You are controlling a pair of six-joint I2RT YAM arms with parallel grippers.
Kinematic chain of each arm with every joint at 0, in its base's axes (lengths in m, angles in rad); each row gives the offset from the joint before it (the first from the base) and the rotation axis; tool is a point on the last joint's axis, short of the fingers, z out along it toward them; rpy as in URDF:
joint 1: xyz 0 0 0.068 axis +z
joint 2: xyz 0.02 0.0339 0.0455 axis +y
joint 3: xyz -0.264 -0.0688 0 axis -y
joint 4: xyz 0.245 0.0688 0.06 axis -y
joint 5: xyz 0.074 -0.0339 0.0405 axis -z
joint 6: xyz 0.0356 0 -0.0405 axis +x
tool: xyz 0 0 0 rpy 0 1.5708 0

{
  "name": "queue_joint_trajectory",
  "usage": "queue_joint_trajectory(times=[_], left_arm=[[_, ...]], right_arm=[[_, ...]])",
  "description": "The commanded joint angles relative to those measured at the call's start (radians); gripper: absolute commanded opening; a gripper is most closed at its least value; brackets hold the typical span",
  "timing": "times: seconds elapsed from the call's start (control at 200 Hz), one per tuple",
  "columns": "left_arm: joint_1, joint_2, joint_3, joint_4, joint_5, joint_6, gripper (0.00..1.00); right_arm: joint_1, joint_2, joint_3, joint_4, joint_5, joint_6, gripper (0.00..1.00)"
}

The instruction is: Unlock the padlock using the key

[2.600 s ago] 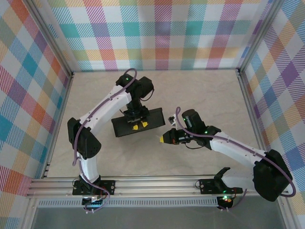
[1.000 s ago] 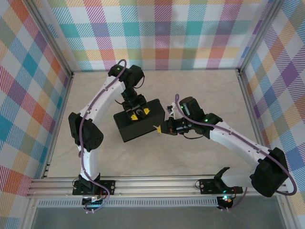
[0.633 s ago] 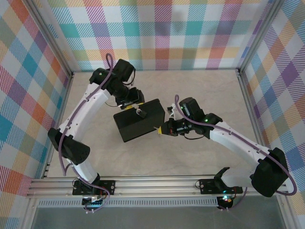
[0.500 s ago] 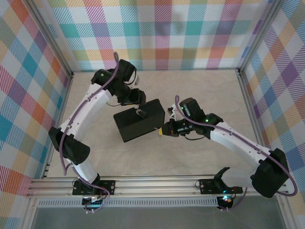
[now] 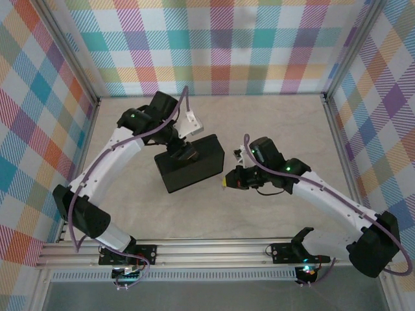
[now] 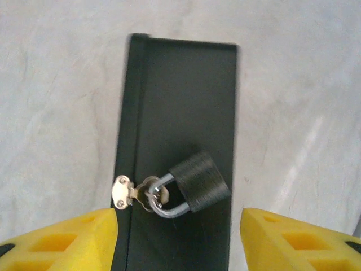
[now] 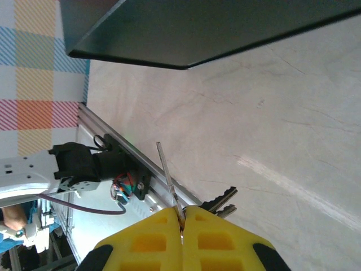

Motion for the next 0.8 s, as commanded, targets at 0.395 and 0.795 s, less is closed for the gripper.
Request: queue_joint_trajectory(times=[0.395, 0.795], left_arm=[[0.014, 0.098, 0.02, -0.043, 0.15, 0.473, 0.58], [0.035, 0.226, 0.189, -0.222, 0.176, 0.637, 0.58]], right_arm=[[-0.019, 0.02, -0.021, -0.016, -0.06, -0.071, 0.06], [-0.09, 0.115, 0.057, 0.007, -0.188, -0.124, 0.06]])
